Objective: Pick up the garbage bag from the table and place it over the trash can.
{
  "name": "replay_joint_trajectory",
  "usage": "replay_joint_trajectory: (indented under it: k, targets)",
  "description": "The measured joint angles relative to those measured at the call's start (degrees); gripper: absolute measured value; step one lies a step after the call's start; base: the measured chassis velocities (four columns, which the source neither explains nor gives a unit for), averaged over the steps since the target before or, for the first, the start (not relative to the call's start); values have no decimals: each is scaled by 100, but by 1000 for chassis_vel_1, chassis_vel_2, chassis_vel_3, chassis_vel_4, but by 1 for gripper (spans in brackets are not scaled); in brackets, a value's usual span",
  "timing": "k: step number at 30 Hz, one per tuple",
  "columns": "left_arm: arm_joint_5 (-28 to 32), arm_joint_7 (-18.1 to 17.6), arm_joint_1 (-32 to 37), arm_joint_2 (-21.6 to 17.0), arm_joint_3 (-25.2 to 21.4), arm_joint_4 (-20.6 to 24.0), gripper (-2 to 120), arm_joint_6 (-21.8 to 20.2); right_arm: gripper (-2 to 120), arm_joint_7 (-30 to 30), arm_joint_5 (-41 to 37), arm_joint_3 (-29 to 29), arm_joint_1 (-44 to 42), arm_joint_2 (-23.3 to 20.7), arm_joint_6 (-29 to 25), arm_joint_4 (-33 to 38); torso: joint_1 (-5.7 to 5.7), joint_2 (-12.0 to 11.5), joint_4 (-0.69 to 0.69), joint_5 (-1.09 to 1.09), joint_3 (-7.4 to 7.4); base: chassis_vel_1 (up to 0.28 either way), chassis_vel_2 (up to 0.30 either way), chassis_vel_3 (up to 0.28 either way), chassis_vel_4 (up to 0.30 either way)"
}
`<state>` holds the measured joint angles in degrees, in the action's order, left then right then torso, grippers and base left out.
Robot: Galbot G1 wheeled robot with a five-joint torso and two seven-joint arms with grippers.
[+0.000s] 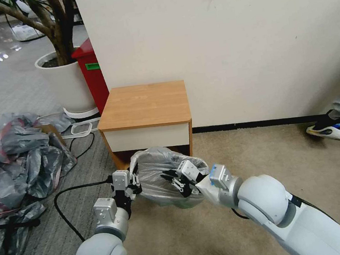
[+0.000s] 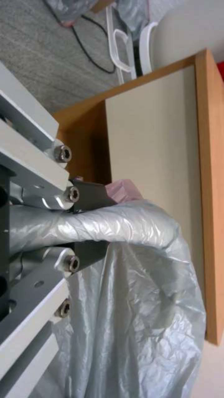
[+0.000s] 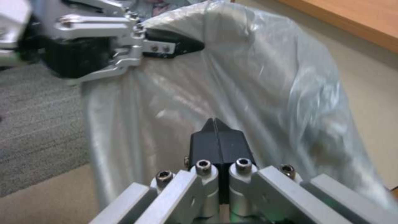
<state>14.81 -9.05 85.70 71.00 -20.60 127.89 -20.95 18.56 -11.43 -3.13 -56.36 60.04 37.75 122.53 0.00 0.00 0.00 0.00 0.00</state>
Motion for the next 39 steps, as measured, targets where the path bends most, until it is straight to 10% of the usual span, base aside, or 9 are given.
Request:
replay_joint_trajectory:
  k: [39]
  targets:
    - [-796,457,122,103,136,188,6,207,0,-573,708,-1224,1027,-28,272,-943,0,0,0,1,0,0,0,0,0]
